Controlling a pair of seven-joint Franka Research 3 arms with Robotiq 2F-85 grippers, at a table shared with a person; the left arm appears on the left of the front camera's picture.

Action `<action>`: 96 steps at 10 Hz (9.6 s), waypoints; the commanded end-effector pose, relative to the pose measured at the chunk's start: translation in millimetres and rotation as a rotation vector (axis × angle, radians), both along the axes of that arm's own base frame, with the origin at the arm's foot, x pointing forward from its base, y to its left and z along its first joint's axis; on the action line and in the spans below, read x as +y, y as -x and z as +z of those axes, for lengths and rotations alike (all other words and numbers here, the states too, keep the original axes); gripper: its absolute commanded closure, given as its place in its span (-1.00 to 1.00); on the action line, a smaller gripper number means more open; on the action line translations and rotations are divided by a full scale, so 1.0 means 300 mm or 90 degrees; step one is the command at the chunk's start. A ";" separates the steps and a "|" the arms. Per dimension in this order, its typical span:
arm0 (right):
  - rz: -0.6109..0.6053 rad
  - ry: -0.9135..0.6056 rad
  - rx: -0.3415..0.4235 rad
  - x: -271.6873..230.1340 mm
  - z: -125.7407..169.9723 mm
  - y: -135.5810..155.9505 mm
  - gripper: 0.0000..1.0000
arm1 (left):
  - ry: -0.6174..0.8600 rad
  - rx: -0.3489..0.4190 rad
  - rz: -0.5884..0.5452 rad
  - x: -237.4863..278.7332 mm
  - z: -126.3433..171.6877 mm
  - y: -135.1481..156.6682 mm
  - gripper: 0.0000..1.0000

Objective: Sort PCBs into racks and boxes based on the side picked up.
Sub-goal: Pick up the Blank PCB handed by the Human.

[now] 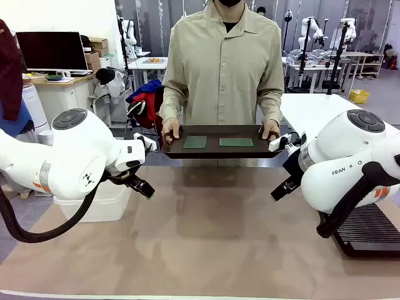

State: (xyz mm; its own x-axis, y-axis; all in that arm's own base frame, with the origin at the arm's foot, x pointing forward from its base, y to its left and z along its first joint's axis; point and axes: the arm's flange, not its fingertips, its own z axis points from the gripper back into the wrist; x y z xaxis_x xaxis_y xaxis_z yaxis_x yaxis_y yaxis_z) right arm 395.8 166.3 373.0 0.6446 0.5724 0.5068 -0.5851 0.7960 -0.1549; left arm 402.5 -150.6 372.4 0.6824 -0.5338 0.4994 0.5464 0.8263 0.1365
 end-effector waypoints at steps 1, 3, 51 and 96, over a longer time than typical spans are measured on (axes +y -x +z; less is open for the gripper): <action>0.000 0.000 0.000 0.000 0.000 0.000 -1.00 | 0.000 0.000 0.000 0.000 0.000 0.000 -1.00; 0.000 0.000 0.000 0.000 0.000 0.000 -1.00 | 0.000 0.000 0.000 0.000 0.000 0.000 -1.00; 0.250 -0.165 -0.017 -0.256 0.932 0.098 -1.00 | 0.125 -0.013 -0.312 0.107 0.854 0.249 -1.00; 0.221 -0.161 -0.055 -0.284 0.966 0.085 -1.00 | 0.130 -0.021 -0.308 0.099 0.879 0.253 -1.00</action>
